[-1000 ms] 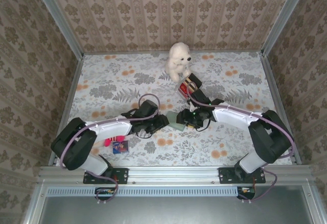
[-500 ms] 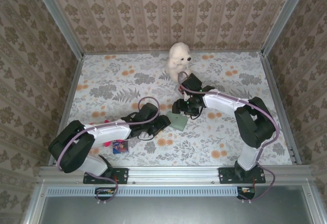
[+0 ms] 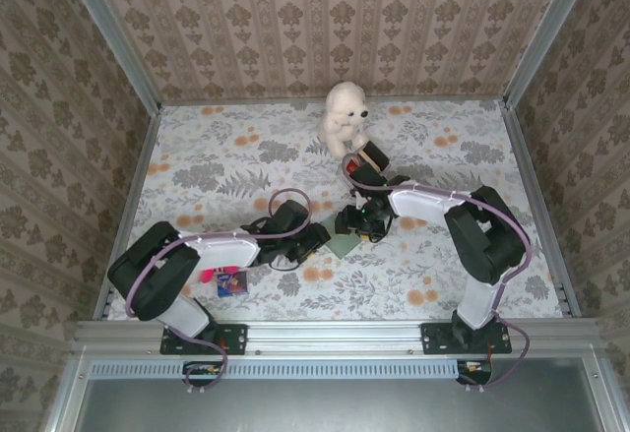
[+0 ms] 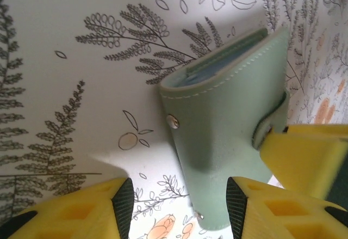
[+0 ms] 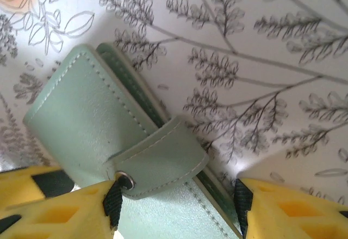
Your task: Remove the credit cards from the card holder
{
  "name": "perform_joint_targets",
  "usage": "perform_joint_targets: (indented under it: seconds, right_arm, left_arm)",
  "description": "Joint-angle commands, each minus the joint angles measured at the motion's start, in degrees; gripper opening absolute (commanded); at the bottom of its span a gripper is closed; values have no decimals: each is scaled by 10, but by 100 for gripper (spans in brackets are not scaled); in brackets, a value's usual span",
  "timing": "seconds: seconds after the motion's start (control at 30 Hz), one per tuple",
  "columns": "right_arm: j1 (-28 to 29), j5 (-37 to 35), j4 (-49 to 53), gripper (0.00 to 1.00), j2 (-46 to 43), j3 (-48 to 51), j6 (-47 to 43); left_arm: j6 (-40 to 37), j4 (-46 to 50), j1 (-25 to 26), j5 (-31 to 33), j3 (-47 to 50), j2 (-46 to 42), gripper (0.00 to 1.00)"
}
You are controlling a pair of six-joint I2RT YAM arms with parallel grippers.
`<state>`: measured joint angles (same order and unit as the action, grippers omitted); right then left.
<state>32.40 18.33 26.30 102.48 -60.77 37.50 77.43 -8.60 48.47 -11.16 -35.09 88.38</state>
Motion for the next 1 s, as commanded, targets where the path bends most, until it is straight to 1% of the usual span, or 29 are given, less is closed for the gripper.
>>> perform_joint_targets:
  seconds: [0.0,0.1,0.3,0.43,0.57,0.67,0.83,0.97]
  right_arm:
    - [10,30,-19,58,-30,25,33]
    - [10,31,-20,55,-34,25,36]
    - [13,41,-25,52,-27,25,29]
    - [16,58,-22,48,-16,22,14]
    - [17,56,-12,45,-7,18,-7]
    - [16,51,0,44,5,11,-29]
    - [15,47,15,43,24,0,-58]
    - [11,57,12,43,35,-3,-67]
  left_arm:
    - [15,-23,-6,-7,3,9,51]
    - [15,-23,-7,-7,-1,11,51]
    - [11,-27,-11,-9,1,18,51]
    - [-4,-28,-22,-28,2,23,51]
    - [-28,-28,-34,-51,5,29,48]
    - [-52,-33,-49,-72,11,32,47]
    - [-111,-54,-74,-122,19,39,46]
    - [-145,-84,-88,-163,23,50,45]
